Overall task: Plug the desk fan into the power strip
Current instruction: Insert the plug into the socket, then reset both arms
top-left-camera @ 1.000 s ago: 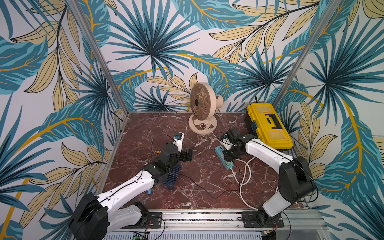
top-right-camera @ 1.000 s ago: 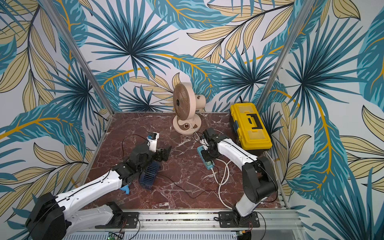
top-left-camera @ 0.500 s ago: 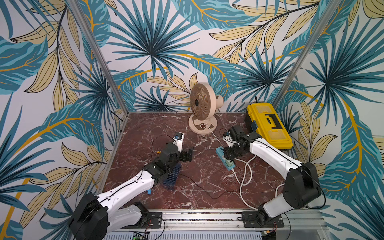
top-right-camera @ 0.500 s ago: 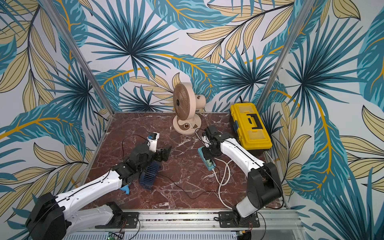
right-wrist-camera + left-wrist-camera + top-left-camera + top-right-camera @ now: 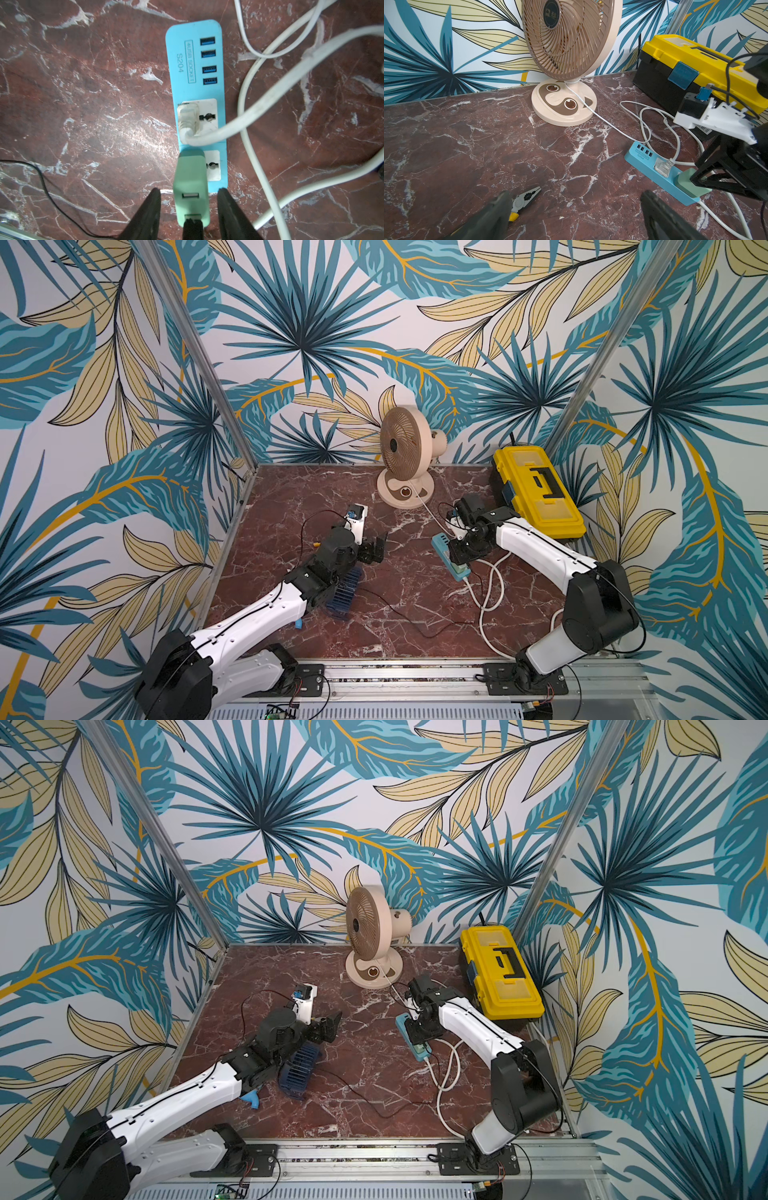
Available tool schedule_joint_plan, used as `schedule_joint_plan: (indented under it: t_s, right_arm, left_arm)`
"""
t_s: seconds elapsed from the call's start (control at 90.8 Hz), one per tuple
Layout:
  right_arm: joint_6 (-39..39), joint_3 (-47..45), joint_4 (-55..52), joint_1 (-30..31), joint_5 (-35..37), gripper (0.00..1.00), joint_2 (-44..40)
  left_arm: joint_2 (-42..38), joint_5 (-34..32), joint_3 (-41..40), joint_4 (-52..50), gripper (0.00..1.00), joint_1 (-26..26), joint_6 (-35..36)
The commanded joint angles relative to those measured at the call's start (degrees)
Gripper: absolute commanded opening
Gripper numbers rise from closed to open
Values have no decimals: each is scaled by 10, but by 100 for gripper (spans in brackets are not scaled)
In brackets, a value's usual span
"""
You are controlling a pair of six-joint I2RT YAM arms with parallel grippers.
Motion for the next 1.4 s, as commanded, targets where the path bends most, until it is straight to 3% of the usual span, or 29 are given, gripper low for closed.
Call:
schedule_joint_plan:
  t_s: [0.0,0.297,0.716,1.091,1.388]
  right_arm:
    - [3,-10,-11,2,3,42,13]
    - [8,-5,-10,5,6,39,18]
    - [44,31,-29,5,9,62,-73]
    - [80,9,-20,5,-23,99,-262]
    - [106,-59,18,5,-89,100,-440]
  left_arm:
    - [-11,-4,-11,10,100,1,6]
    - [-10,-2,-11,10,100,1,7]
    - [-29,14,-16,15,100,-4,11]
    - [-117,-6,-16,-9,100,-48,29]
    - [-220,9,-2,-66,100,-59,9]
